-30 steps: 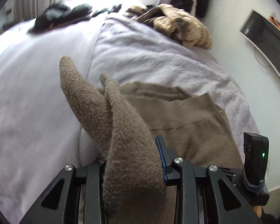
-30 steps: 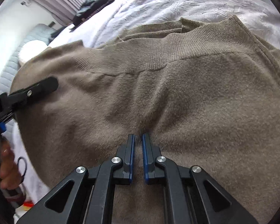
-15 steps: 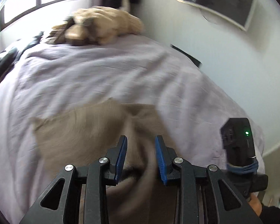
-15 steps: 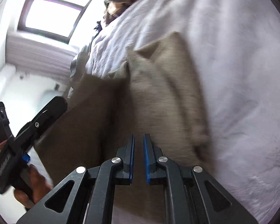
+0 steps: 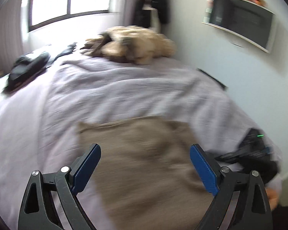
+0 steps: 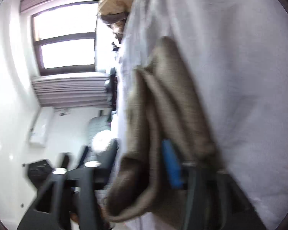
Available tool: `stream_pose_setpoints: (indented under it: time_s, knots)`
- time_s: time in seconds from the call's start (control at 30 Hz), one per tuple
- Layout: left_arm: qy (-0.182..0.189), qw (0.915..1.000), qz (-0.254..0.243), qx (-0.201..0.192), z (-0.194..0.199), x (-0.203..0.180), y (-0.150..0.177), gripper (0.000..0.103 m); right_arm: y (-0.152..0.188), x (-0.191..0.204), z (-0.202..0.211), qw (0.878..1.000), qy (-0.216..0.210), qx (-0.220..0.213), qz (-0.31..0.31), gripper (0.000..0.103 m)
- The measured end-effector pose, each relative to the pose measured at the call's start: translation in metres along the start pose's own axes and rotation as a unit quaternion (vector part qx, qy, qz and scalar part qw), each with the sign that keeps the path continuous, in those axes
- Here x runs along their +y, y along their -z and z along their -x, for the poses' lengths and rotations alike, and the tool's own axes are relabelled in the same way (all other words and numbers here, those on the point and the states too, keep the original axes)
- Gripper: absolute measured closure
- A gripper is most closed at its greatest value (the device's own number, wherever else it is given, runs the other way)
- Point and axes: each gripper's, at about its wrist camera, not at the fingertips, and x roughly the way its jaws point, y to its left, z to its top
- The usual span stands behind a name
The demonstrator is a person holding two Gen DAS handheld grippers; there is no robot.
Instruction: Fold small clothes
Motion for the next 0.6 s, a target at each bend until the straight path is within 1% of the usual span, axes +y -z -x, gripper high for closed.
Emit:
stream_pose_setpoints:
  time_s: [0.07, 0.17, 0.23, 0.3, 0.37, 0.4, 0.43, 0.47, 0.5, 0.57, 0.6]
  knots:
    - [-0.031, 0.9988, 0.034, 0.015, -0.008, 0.03, 0.009, 0.008, -0.005, 0.012, -0.011, 0.999, 0.032, 0.022, 0.025, 0.03]
    - [-0.071, 0.993, 0.082, 0.047, -0.022, 0.071, 0.032, 0.008, -0.01, 0.03, -0.03, 0.993, 0.088, 0.054, 0.063, 0.029]
    - [-0.088, 0.9894, 0.097, 0.062, -0.029, 0.085, 0.047, 0.008, -0.016, 0.042, -0.046, 0.987, 0.11, 0.075, 0.09, 0.029]
    - [-0.098, 0.9869, 0.104, 0.076, -0.038, 0.092, 0.058, 0.008, -0.019, 0.054, -0.062, 0.979, 0.134, 0.096, 0.119, 0.029]
    - [-0.097, 0.9855, 0.11, 0.086, -0.044, 0.092, 0.065, 0.008, -0.022, 0.061, -0.076, 0.967, 0.175, 0.112, 0.145, 0.038]
    - [-0.096, 0.9852, 0.11, 0.089, -0.047, 0.092, 0.067, 0.008, -0.02, 0.063, -0.081, 0.961, 0.198, 0.115, 0.157, 0.07]
    - [-0.097, 0.9849, 0.11, 0.092, -0.05, 0.091, 0.068, 0.008, -0.019, 0.067, -0.09, 0.954, 0.217, 0.115, 0.17, 0.086]
    - [-0.096, 0.9853, 0.108, 0.092, -0.051, 0.088, 0.067, 0.008, -0.015, 0.076, -0.089, 0.952, 0.218, 0.103, 0.19, 0.086]
    - [-0.091, 0.9863, 0.105, 0.088, -0.049, 0.084, 0.064, 0.008, -0.012, 0.087, -0.083, 0.951, 0.209, 0.089, 0.208, 0.086]
    - [-0.081, 0.9895, 0.096, 0.072, -0.043, 0.077, 0.057, 0.008, -0.008, 0.111, -0.056, 0.955, 0.173, 0.041, 0.237, 0.088]
    - [-0.074, 0.9912, 0.089, 0.064, -0.041, 0.071, 0.052, 0.008, -0.007, 0.114, -0.047, 0.957, 0.162, 0.032, 0.238, 0.088]
